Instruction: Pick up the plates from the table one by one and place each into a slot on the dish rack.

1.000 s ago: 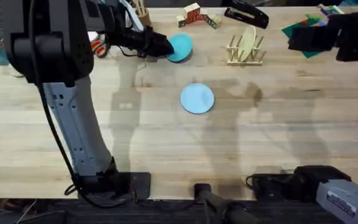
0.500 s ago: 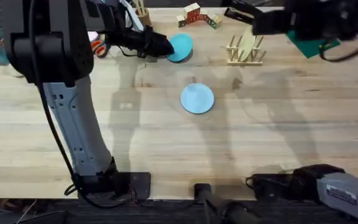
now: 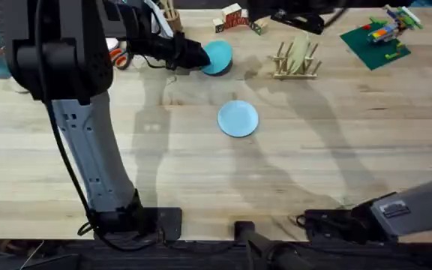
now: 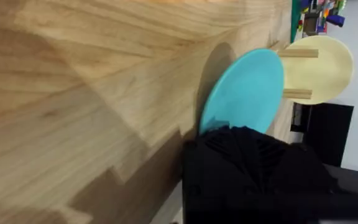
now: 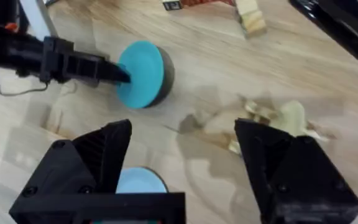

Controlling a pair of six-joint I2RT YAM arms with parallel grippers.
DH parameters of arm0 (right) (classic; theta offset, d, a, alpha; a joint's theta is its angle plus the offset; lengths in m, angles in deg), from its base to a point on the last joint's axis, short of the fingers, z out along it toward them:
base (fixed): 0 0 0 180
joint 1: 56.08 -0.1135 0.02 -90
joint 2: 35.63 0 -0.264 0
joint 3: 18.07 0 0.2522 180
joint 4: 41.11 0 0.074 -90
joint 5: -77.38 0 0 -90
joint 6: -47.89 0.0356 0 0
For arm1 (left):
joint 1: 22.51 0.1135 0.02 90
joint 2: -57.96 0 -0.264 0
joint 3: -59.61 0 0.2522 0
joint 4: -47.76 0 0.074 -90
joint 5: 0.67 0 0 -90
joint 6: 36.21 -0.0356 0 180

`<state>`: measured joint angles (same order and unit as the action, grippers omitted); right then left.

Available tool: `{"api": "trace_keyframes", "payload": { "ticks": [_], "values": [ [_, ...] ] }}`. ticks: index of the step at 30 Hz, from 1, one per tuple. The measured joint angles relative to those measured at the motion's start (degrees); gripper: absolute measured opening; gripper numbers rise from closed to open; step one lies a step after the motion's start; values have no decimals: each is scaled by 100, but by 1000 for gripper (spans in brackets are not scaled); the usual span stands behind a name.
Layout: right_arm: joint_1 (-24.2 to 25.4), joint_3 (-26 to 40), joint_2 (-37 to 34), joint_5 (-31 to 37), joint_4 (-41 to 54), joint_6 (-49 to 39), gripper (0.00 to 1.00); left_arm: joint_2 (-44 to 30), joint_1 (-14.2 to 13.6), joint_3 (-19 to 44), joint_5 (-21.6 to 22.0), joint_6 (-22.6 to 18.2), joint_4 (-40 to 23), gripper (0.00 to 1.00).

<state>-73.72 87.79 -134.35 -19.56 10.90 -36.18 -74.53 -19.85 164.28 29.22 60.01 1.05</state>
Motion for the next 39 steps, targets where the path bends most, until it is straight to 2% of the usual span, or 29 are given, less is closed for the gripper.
{"api": "trace_keyframes", "payload": {
  "ticks": [6,13,39],
  "values": [
    [-153,622,-981,-187,-18,118,995,0,2,0,0,0,0,41],
    [-165,720,-1647,-669,-312,424,995,0,0,0,0,0,0,41],
    [-165,730,-2760,-1611,-1607,1694,967,0,1,0,0,0,0,41]
  ]
}}
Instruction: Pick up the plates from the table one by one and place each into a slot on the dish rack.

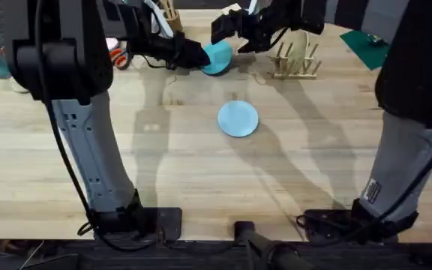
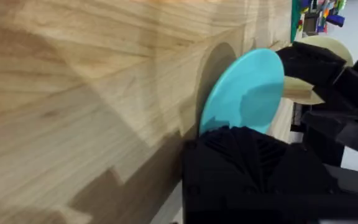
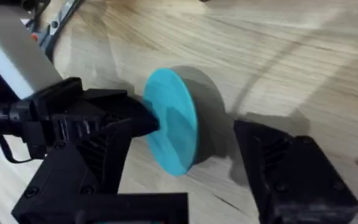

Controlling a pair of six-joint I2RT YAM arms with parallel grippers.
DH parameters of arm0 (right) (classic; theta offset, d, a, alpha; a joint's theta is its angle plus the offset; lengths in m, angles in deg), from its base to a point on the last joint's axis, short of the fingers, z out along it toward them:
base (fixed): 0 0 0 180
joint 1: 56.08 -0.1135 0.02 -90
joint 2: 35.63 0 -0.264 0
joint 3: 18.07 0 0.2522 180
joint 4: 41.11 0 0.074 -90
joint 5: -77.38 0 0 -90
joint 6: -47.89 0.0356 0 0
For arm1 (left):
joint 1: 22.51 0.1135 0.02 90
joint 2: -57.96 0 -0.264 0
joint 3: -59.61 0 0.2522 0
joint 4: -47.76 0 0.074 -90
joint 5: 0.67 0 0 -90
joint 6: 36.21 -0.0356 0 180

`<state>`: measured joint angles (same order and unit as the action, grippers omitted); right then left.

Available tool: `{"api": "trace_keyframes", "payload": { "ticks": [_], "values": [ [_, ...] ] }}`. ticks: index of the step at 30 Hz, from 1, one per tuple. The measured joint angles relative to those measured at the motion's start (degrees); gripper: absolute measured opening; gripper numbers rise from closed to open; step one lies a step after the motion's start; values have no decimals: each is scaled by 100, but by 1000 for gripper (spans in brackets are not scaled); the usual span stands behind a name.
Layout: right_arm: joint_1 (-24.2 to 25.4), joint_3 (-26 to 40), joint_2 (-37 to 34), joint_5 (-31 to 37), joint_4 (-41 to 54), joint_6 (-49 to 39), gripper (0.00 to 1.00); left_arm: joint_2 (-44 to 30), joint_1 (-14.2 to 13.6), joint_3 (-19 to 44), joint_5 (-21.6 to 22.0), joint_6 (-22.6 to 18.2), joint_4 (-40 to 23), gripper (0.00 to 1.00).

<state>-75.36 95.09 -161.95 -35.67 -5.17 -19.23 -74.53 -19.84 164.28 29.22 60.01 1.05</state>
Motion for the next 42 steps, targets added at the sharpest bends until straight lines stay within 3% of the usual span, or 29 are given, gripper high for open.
{"api": "trace_keyframes", "payload": {
  "ticks": [12,16,24,27,31,42],
  "values": [
    [-99,0,-232,-464,-164,355,917,0,1,0,0,0,0,41],
    [-138,0,-232,-567,-181,398,828,0,-1,0,0,0,0,41],
    [-131,0,-232,-562,-162,435,422,0,17,0,-19,0,-7,41],
    [-97,0,-232,-493,-155,440,190,0,39,0,-76,0,-7,41],
    [-79,2,-232,-523,-169,448,47,0,56,0,-127,0,-9,41],
    [-76,35,-232,-620,-196,379,30,0,80,0,-175,0,-24,41]
  ]
}}
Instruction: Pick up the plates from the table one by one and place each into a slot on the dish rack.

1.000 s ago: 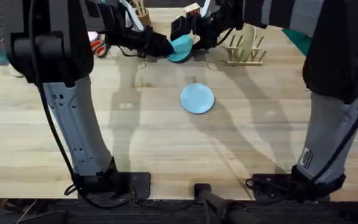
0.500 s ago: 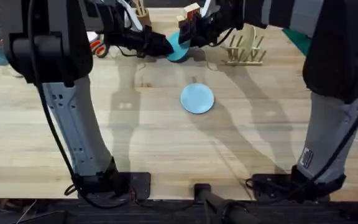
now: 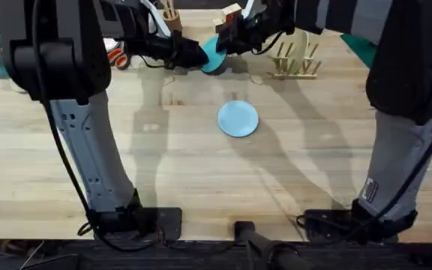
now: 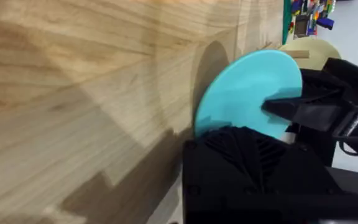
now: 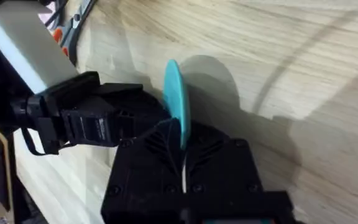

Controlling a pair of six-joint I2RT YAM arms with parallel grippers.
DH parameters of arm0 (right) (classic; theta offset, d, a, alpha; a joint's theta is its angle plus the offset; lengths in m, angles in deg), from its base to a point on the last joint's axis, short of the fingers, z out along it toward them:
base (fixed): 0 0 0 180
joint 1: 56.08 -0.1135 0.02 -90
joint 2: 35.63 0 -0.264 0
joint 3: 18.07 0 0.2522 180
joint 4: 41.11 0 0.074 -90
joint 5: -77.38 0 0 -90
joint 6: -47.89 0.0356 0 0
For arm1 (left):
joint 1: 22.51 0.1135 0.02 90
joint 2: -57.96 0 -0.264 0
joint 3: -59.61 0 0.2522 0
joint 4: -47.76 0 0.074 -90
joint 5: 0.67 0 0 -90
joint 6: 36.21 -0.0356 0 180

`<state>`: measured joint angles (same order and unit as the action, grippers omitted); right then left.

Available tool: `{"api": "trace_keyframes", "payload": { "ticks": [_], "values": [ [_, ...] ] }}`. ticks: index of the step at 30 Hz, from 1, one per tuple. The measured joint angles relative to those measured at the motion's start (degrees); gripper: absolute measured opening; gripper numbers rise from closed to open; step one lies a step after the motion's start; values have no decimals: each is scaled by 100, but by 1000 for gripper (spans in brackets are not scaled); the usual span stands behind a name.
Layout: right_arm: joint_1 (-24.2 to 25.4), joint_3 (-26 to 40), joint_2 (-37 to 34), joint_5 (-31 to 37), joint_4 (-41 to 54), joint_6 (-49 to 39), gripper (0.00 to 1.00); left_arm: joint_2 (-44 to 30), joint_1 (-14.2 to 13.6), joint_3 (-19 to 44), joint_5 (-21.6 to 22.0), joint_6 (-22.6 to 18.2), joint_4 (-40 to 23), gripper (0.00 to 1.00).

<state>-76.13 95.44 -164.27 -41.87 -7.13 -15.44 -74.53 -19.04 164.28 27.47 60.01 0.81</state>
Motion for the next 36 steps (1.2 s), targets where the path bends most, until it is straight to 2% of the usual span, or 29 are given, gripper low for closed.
{"api": "trace_keyframes", "payload": {
  "ticks": [6,11,16,21,25,29,36],
  "values": [
    [-28,2,150,117,283,-239,30,13,-13,0,34,-125,-153,41],
    [-87,0,574,413,763,-625,31,323,-111,-7,568,-406,-782,41],
    [-47,0,1213,573,1224,-878,31,1128,-168,-7,1195,-737,-1301,42],
    [24,2,1953,1011,1755,-1216,31,1802,-234,-7,1933,-863,-1679,42],
    [35,2,2423,1492,2259,-1462,30,2266,-489,-7,2515,-879,-1849,42],
    [37,2,2778,1897,2725,-1619,30,2816,-906,-93,3149,-772,-1836,43],
    [191,2,3312,2612,3432,-1730,30,3994,-1545,-833,4197,-448,-1849,43]
  ]
}}
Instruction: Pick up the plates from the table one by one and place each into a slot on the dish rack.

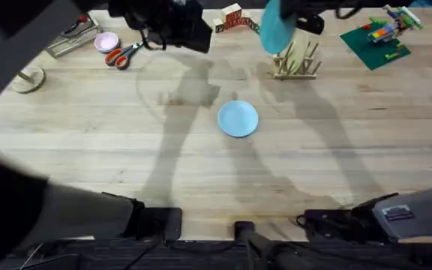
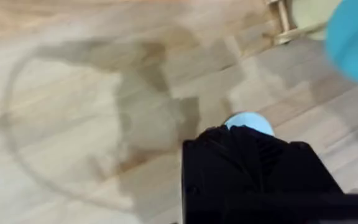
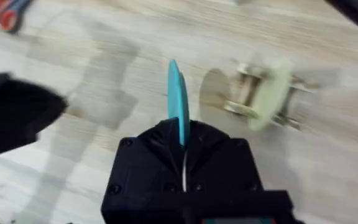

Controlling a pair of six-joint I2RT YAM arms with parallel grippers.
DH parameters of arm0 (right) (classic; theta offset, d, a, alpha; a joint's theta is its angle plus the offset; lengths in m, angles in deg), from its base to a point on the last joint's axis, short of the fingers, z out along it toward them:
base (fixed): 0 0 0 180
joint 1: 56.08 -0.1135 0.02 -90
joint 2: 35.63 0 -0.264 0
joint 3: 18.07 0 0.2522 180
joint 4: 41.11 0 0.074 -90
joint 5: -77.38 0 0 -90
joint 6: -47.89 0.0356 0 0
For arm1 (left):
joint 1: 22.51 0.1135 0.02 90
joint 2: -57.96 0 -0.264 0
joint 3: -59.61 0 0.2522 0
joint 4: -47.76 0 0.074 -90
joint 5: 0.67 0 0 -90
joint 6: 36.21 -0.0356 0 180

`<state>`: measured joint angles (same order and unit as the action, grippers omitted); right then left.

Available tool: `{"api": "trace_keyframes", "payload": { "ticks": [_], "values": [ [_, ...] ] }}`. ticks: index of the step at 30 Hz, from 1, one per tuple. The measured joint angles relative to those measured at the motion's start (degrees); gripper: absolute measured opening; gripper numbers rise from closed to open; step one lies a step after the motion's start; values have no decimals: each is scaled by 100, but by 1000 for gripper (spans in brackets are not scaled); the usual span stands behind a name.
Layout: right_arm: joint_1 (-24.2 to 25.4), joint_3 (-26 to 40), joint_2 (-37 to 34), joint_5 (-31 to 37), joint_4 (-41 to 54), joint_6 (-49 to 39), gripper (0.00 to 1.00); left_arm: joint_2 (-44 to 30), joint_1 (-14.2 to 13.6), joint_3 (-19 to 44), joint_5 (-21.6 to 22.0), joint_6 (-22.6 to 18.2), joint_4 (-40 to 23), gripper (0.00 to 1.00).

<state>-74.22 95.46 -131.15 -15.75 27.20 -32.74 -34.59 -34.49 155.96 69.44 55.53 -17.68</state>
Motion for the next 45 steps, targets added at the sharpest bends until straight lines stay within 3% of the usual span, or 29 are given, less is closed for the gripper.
{"api": "trace_keyframes", "payload": {
  "ticks": [7,10,14,15,16,20,22,34,45],
  "values": [
    [226,0,355,755,718,-44,30,1238,-622,-652,944,272,-304,43],
    [257,0,426,963,891,-45,30,1672,-913,-663,1060,306,-594,43],
    [257,8,439,1074,1096,-46,30,2149,-1027,-663,1116,320,-862,50],
    [257,16,441,1092,1148,-48,30,2244,-1027,-663,1129,326,-898,106],
    [257,32,439,1119,1190,-46,30,2326,-1027,-663,1159,326,-915,234],
    [257,160,439,1283,1247,-46,30,2536,-1027,-663,1206,328,-927,875],
    [257,274,439,1327,1300,-46,30,2565,-1027,-663,1208,364,-934,986],
    [257,748,439,1546,1491,240,30,2563,-1027,-663,1221,367,-898,995],
    [257,782,435,1689,1539,426,30,2563,-1027,-663,1223,370,-898,995]
  ]
}}
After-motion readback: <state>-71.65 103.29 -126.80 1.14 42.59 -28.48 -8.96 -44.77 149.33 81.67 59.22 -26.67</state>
